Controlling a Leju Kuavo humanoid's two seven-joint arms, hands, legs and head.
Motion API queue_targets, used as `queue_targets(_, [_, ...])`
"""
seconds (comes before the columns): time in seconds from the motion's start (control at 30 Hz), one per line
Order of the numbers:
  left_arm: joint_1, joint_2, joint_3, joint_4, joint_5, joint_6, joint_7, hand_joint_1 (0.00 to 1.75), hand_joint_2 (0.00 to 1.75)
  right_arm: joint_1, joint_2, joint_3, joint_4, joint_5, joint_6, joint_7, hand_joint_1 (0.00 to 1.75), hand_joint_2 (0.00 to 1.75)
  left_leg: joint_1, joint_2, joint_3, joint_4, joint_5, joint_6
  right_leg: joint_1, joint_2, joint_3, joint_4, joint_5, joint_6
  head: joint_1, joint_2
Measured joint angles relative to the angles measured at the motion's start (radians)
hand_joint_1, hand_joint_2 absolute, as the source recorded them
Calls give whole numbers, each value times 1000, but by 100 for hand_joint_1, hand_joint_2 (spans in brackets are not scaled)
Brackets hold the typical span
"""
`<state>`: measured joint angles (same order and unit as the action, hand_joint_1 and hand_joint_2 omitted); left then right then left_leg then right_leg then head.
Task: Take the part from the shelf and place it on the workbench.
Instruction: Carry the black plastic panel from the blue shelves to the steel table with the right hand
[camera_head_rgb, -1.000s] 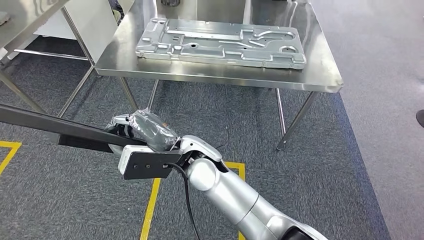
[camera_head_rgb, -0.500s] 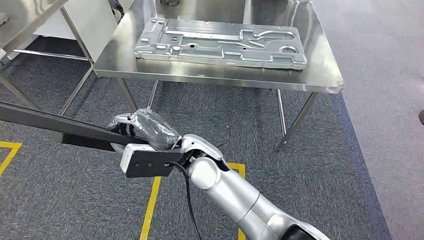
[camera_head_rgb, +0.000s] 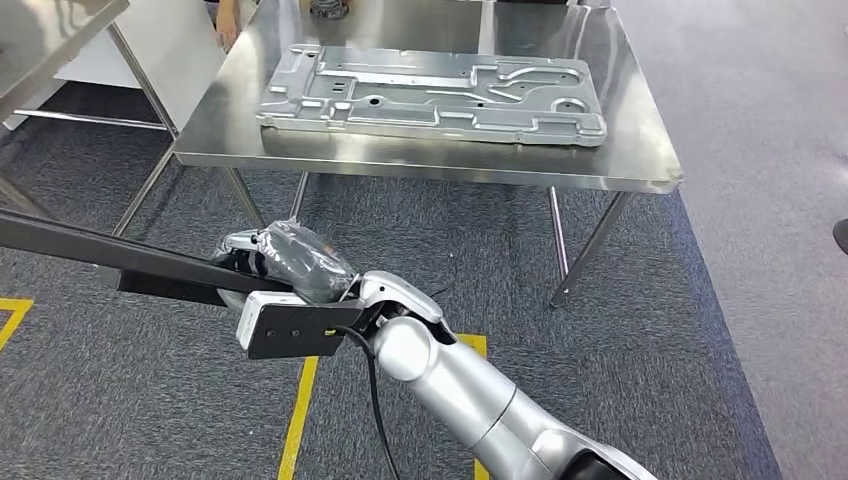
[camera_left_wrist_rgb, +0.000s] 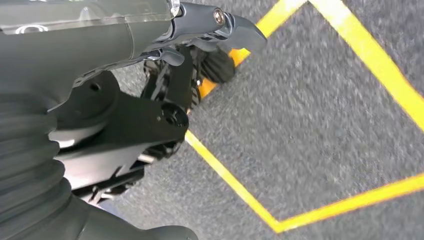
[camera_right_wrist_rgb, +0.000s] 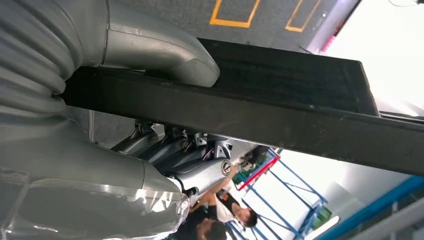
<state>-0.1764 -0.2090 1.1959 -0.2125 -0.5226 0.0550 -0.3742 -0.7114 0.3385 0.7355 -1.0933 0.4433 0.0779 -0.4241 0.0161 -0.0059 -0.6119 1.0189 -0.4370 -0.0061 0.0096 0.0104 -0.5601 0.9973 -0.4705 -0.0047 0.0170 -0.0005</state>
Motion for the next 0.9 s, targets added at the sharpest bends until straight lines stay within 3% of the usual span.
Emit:
queue_targets(0.1, [-1,-1,-3,0,0,0,0,0,175,-4,1,0,-1,0,-1,0,143,175,4,1,6,-7,-1,16,-3,-2,-18,44,-32,15,3,0])
queue_targets(0.2, [-4,-1,-7,0,0,0,1,0,175,-4,-2,0,-1,0,-1,0,143,175,4,1,9,-8,-4,25,-10,-5,-122,240,-112,27,7,0])
queue_targets(0.23, [-3,-1,-7,0,0,0,1,0,175,-2,-5,0,-1,0,-1,1,143,175,3,1,9,-8,-6,26,-11,-5,-155,291,-122,29,7,0])
queue_targets(0.27, [-3,-1,-8,0,-1,0,2,0,175,-1,-7,0,0,0,-1,1,143,175,3,0,11,-7,-8,26,-12,-5,-170,304,-110,28,7,0])
queue_targets(0.3, [-2,-1,-8,0,-1,0,2,0,175,-1,-9,0,0,1,-1,2,143,175,2,-1,13,-6,-10,25,-12,-5,-164,275,-80,24,7,0])
queue_targets(0.37, [-3,-3,-10,0,-1,0,2,0,175,-3,-10,0,0,2,-1,2,143,175,1,-4,22,-6,-15,22,-8,-5,-105,130,2,9,7,0])
queue_targets(0.43, [-4,-4,-13,0,-1,0,2,0,175,-6,-10,0,0,3,-1,2,143,175,-1,-4,27,-7,-21,15,-2,-6,-59,25,41,-4,6,0])
queue_targets(0.5, [-4,-5,-14,0,-1,0,3,0,175,-7,-10,0,0,3,-2,2,143,175,0,-2,29,-10,-25,3,2,-6,-52,7,40,-8,6,0])
queue_targets(0.6, [-5,-5,-16,0,-1,0,4,0,175,-8,-10,0,-1,4,-3,3,143,175,1,1,22,16,-46,-12,-6,-5,-36,-14,45,-15,5,0])
queue_targets(0.7, [-4,-5,-16,0,-1,0,4,0,175,-9,-10,0,-1,6,-7,7,143,175,4,1,-62,194,-127,-24,-8,-9,-21,-21,41,-24,3,0])
queue_targets(0.73, [-3,-4,-16,0,0,0,4,0,175,-7,-10,1,0,7,-7,9,143,175,5,2,-93,249,-141,-27,-7,-9,-18,-20,38,-25,3,0])
queue_targets(0.77, [-2,-3,-16,0,0,0,4,0,175,-6,-10,1,0,7,-8,10,143,175,6,2,-111,273,-137,-30,-7,-8,-16,-19,34,-25,3,0])
queue_targets(0.8, [-2,-3,-16,0,0,0,4,0,175,-5,-10,2,0,8,-9,11,143,175,7,2,-108,255,-112,-31,-7,-7,-12,-17,30,-24,3,0])
queue_targets(0.9, [-3,0,-17,0,1,-2,3,0,175,-4,-10,2,-2,12,-14,14,143,175,7,3,-29,65,-9,-28,-7,-4,-2,-3,11,-13,2,0])
